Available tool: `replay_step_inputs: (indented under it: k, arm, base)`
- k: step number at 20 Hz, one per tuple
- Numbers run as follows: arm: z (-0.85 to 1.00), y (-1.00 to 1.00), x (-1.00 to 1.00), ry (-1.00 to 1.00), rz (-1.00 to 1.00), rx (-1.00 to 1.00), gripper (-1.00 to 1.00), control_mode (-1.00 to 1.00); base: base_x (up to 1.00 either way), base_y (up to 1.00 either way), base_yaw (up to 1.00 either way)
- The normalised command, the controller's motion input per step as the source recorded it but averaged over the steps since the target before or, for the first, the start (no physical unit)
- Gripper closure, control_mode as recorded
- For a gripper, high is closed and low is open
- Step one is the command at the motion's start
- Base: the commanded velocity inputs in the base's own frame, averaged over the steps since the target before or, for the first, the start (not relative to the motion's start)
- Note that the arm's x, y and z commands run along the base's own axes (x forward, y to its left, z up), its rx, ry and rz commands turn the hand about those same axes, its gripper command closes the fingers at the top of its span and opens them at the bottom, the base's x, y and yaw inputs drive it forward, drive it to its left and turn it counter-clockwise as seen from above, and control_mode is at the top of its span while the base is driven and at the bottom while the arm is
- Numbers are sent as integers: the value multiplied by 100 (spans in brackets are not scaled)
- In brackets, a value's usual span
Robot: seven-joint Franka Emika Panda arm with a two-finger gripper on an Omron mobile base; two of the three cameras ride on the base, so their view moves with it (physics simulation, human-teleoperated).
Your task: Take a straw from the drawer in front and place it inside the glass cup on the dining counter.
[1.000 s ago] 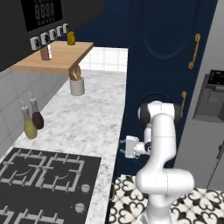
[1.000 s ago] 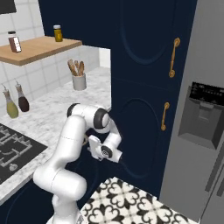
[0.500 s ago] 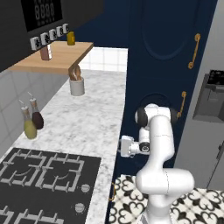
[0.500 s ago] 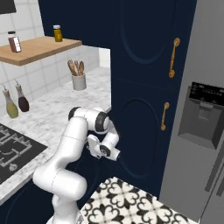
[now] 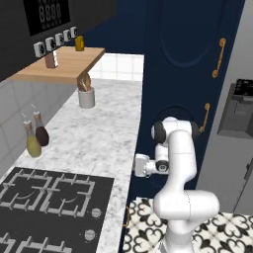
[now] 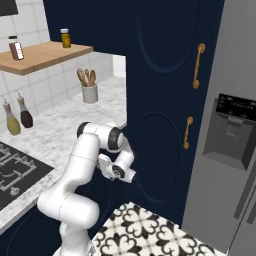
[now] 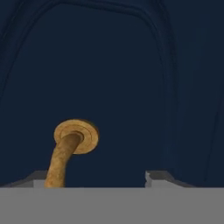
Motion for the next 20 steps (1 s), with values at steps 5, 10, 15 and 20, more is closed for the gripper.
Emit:
replay_step_inputs:
  k: [5,10,15,20]
  arm:
    - [0,-49,-52,-2,-1,-3,100,-100]
    - [0,-94,-74,0,0,0,100,-100]
    - [0,-100,-83,0,0,0,100,-100]
    - [0,-100,-76,0,0,0,100,-100]
  base:
    - [0,0,0]
    - [0,0,0]
    - [0,0,0]
    - [0,0,0]
